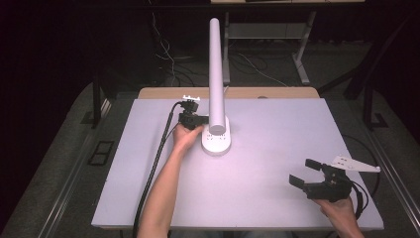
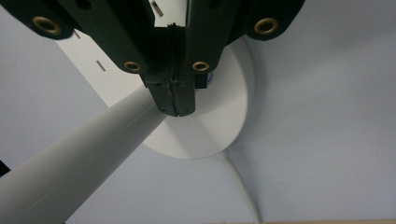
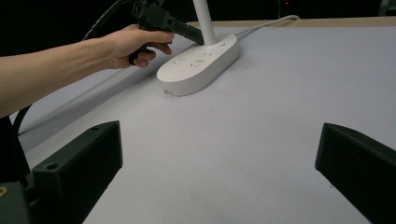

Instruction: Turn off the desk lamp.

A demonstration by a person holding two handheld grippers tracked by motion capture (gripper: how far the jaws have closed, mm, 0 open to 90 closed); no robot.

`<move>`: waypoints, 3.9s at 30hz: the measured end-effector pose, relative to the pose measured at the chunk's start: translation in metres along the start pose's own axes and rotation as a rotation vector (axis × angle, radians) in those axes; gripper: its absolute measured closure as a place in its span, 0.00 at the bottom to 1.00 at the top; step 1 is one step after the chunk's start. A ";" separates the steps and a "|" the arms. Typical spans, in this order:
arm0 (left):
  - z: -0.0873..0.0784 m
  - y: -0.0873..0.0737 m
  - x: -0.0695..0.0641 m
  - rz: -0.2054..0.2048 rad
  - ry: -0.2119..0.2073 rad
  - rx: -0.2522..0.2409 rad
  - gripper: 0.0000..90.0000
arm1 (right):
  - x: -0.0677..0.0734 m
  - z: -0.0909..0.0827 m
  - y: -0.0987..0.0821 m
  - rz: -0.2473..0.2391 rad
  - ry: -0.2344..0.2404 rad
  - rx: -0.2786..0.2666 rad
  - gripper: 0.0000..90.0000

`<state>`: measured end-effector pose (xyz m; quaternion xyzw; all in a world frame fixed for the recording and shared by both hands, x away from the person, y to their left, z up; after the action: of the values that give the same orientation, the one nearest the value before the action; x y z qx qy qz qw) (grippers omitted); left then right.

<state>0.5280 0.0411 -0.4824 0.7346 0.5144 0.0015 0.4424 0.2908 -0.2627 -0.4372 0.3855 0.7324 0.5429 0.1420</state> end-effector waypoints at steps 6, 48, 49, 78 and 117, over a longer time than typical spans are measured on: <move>0.000 0.000 0.001 -0.013 -0.012 -0.015 1.00 | 0.000 -0.003 0.000 0.005 -0.003 -0.007 0.01; -0.022 0.011 0.015 -0.026 0.088 -0.058 0.99 | -0.005 -0.008 0.002 0.014 -0.020 -0.024 0.01; -0.025 0.011 0.015 -0.028 0.080 -0.069 0.96 | -0.006 -0.008 0.002 0.014 -0.020 -0.022 0.01; -0.105 0.003 -0.001 0.022 -0.058 -0.185 0.15 | -0.003 -0.004 0.002 0.008 -0.013 -0.018 0.01; -0.189 -0.095 -0.025 0.092 -0.037 -0.267 0.00 | -0.001 0.001 -0.001 -0.008 -0.014 0.009 0.01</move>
<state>0.3583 0.1523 -0.4184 0.6919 0.4671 0.0768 0.5452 0.2917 -0.2627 -0.4384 0.3871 0.7354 0.5364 0.1472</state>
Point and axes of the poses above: each handheld gripper's, and its own axes: z roughly forward along the jaws, y roughly out of its top, x roughly to its left, the point moved 8 cm from there along z, roughly forward along the jaws, and after that the axes turned 6 degrees about -z, right-handed, at the moved point
